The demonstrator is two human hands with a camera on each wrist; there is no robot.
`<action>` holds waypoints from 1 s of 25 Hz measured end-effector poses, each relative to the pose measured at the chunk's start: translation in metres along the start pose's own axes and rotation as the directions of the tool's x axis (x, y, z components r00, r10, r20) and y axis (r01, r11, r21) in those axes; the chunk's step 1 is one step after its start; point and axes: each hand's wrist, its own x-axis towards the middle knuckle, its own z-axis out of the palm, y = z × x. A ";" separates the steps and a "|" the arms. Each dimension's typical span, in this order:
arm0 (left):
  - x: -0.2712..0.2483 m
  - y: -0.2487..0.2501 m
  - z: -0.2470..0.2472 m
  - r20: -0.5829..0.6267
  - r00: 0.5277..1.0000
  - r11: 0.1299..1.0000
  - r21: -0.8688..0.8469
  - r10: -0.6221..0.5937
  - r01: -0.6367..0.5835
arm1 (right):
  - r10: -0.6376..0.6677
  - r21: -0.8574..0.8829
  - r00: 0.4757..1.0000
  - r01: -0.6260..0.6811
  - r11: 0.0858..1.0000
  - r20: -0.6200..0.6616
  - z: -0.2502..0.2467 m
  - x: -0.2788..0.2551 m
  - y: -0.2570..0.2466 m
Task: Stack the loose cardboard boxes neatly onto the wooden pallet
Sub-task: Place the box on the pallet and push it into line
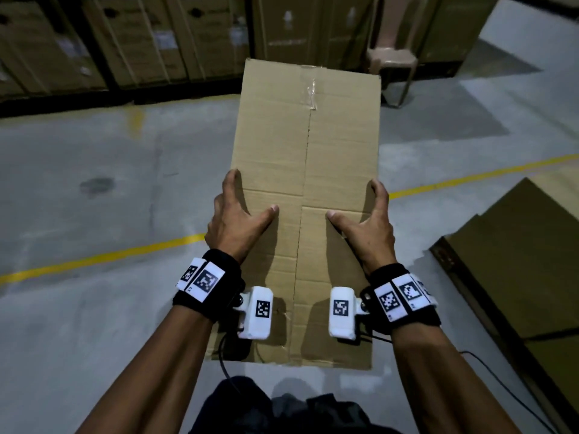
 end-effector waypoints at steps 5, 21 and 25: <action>0.101 0.054 0.084 0.135 0.983 0.992 -0.030 0.122 -0.119 | 0.051 0.005 0.985 -0.051 0.999 -0.168 -0.022 0.104 0.013; 0.406 0.321 0.378 0.605 0.643 0.865 -0.170 0.470 -0.473 | 0.316 0.205 0.636 -0.244 0.948 -0.704 -0.114 0.437 0.025; 0.436 0.388 0.487 0.672 0.503 0.799 -0.230 0.544 -0.556 | 0.360 0.261 0.543 -0.253 0.932 -0.759 -0.167 0.511 0.063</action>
